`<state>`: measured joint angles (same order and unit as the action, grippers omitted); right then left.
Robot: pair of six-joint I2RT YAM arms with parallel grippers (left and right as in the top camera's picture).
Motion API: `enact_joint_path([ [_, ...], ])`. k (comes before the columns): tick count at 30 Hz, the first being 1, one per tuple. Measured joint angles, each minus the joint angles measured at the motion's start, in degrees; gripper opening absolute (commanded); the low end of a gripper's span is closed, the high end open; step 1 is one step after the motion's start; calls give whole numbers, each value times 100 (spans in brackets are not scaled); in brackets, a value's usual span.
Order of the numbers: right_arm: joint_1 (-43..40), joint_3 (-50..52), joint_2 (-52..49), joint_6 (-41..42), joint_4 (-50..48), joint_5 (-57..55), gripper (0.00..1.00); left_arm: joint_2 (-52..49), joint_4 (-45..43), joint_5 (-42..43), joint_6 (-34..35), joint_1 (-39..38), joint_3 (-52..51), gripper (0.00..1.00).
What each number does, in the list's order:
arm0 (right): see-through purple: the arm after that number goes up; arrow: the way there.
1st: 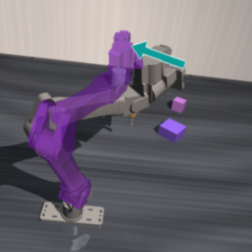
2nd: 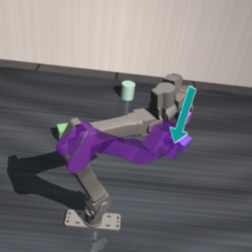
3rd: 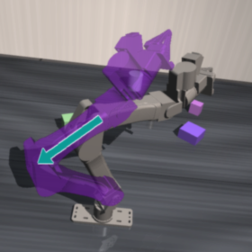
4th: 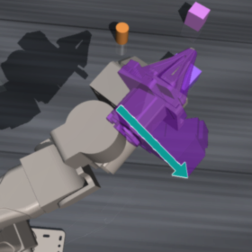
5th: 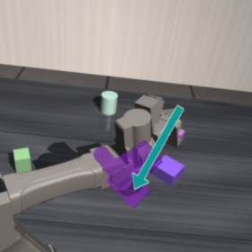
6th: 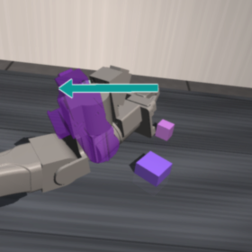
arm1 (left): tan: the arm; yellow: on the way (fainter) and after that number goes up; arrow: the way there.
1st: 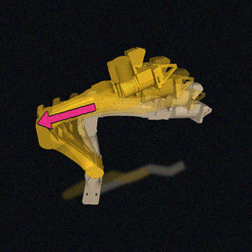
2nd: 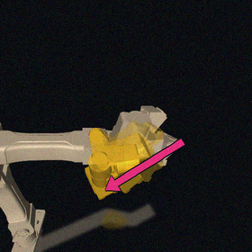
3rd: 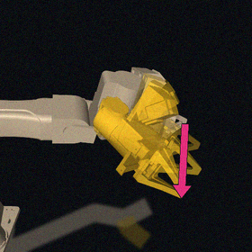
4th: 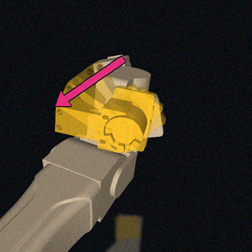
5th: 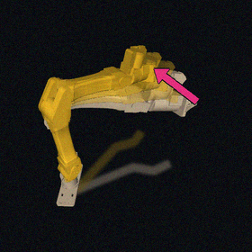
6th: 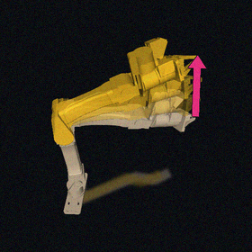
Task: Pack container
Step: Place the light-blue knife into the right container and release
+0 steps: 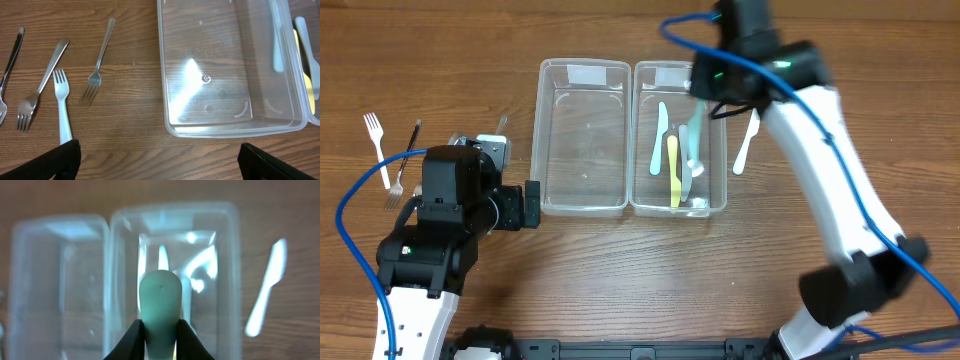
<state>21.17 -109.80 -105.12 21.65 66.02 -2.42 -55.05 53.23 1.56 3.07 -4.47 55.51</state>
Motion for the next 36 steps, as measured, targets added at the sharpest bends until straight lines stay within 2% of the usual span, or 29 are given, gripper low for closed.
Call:
enact_joint_path([
  [7,376,431,-1499,46,46,9,4,0,0,0,0,0,0,100],
  [12,385,474,-1967,59,52,7,16,0,0,0,0,0,0,100],
  [14,385,474,-1963,61,22,9,31,0,0,0,0,0,0,100],
  [17,385,474,-1963,22,98,2,36,0,0,0,0,0,0,100],
  [19,385,461,-1961,44,157,7,49,0,0,0,0,0,0,100],
  [25,374,-22,-1860,4,415,0,50,0,0,0,0,0,0,100],
  [29,282,-389,-1305,-33,516,-76,53,0,4,0,0,0,0,100],
  [33,-179,-584,-483,4,645,-101,54,0,2,0,0,0,2,100],
  [36,-835,-680,-120,94,866,-103,54,0,2,0,0,0,2,100],
])
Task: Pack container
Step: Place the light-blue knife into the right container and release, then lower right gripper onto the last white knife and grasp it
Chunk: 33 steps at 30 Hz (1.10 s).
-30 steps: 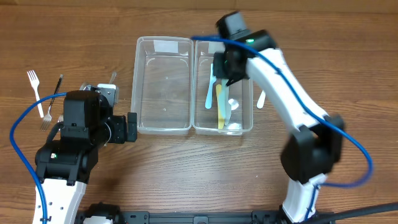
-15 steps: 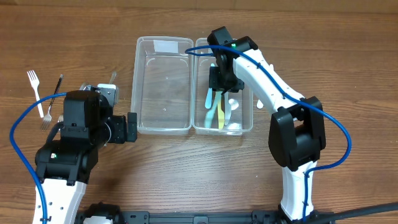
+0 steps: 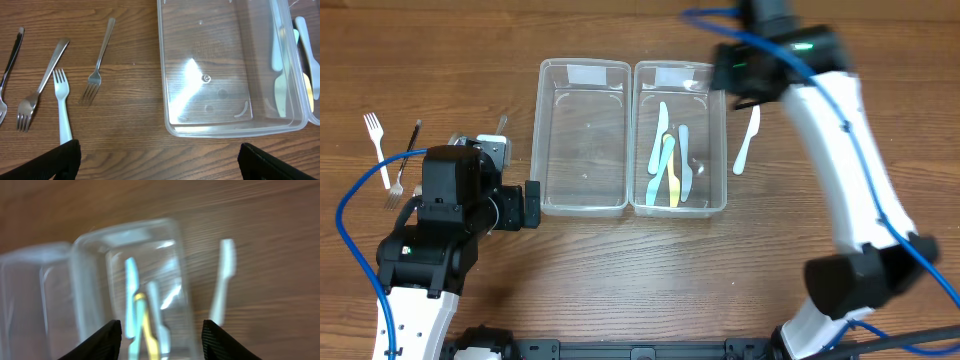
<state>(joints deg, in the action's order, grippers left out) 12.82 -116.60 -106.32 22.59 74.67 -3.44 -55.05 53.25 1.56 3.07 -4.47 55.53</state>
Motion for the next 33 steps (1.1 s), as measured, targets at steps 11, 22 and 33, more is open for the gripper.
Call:
enact_joint_path([
  [11,-1360,1749,-55,138,-629,208,67,0,33,0,0,0,2,100],
  [22,-1233,3482,-160,136,-1908,474,70,0,59,0,0,0,4,100],
  [33,-1137,3541,-1040,17,-2050,468,70,0,59,0,0,0,4,100],
])
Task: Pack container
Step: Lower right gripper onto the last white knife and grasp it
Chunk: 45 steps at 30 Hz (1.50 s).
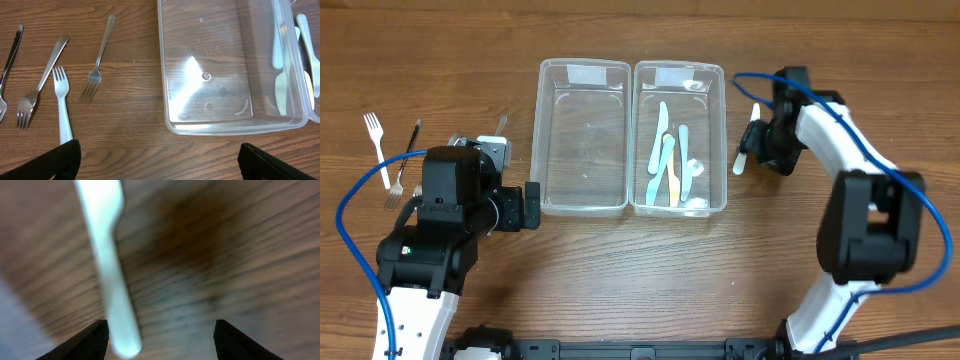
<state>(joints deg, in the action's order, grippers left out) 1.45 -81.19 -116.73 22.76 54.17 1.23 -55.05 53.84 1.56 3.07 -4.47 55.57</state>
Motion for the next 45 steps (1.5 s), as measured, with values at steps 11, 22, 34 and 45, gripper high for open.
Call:
enact_joint_path([
  [11,164,-4,-131,-31,-57,-59,69,0,4,0,0,0,0,100],
  [22,168,0,-140,-33,-103,-83,24,0,20,0,0,0,0,100],
  [34,170,0,-142,-50,-114,-83,4,0,17,0,0,0,0,100],
  [45,179,-407,-31,-81,581,-321,4,0,20,0,0,0,0,100],
])
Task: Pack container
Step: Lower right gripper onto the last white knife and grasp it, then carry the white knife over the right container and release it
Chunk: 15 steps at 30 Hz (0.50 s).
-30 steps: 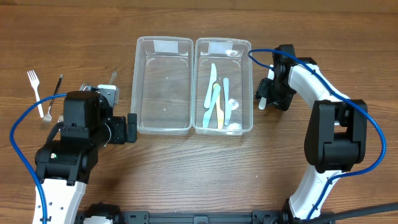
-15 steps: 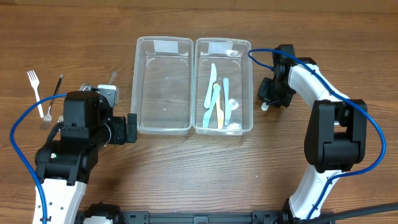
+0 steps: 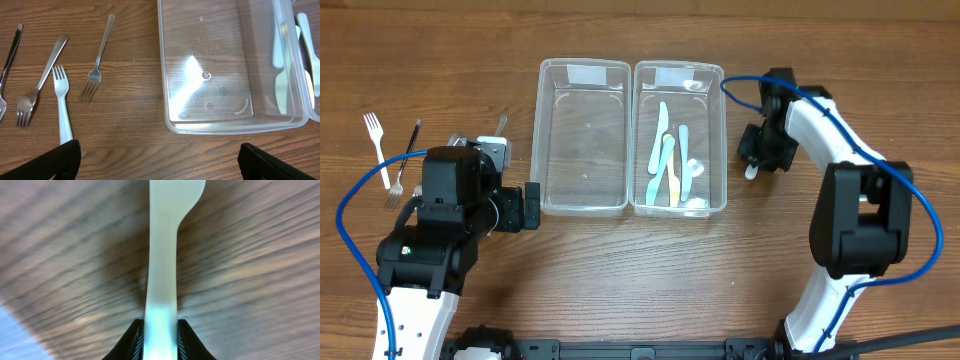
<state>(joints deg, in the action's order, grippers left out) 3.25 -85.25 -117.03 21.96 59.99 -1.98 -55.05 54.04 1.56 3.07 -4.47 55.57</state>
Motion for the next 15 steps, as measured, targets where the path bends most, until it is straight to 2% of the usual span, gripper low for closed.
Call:
enact_joint_path([
  [5,151,-656,1054,-177,155,-107,4,0,0,0,0,0,0,100],
  [10,675,-1091,2229,-492,297,-79,4,0,0,0,0,0,0,100],
  [15,1388,-1108,2308,-638,455,-22,4,0,0,0,0,0,0,100],
])
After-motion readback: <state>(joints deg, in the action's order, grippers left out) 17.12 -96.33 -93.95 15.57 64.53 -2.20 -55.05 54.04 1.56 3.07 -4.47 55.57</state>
